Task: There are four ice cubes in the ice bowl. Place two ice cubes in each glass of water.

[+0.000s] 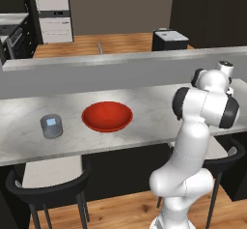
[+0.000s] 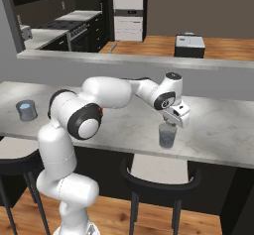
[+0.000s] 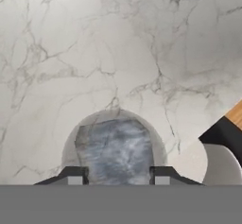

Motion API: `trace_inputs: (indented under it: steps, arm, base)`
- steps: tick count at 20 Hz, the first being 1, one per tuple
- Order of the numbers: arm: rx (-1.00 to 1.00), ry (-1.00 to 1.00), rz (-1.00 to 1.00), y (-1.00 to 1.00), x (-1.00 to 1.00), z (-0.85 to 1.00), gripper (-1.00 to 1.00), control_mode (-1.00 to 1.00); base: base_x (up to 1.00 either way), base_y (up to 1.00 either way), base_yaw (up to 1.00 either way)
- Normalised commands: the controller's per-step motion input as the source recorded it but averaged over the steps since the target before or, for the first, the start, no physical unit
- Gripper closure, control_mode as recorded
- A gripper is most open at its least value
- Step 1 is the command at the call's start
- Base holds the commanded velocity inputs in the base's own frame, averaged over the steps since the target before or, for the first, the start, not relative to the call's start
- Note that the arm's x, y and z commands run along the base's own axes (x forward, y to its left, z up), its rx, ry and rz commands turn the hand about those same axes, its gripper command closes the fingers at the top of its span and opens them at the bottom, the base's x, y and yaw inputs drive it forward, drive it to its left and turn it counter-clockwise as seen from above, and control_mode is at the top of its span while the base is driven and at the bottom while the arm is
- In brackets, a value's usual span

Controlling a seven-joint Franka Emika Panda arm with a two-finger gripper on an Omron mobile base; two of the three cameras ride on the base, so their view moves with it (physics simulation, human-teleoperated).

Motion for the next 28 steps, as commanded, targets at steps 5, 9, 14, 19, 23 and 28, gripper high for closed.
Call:
trace_inputs:
  steps: [5, 9, 14, 19, 23, 28]
  arm:
    - [0.03, 0.00, 0.00, -0.01, 0.13, -0.17, 1.00, -1.00]
    - [0.02, 0.00, 0.00, -0.01, 0.14, -0.14, 1.00, -1.00]
    - [0.02, 0.00, 0.00, -0.08, 0.04, -0.07, 1.00, -1.00]
    - [0.02, 0.00, 0.00, -0.09, 0.02, -0.04, 1.00, -1.00]
    - [0.02, 0.00, 0.00, -0.02, 0.00, 0.00, 1.00, -1.00]
    - [0.02, 0.00, 0.00, 0.01, 0.00, 0.00, 1.00, -1.00]
  base:
    - [0.00, 0.00, 0.00]
    - [0.00, 0.00, 0.00]
    - [0.00, 0.00, 0.00]
    - [0.00, 0.00, 0.00]
    - [0.00, 0.00, 0.00]
    - [0.00, 0.00, 0.00]
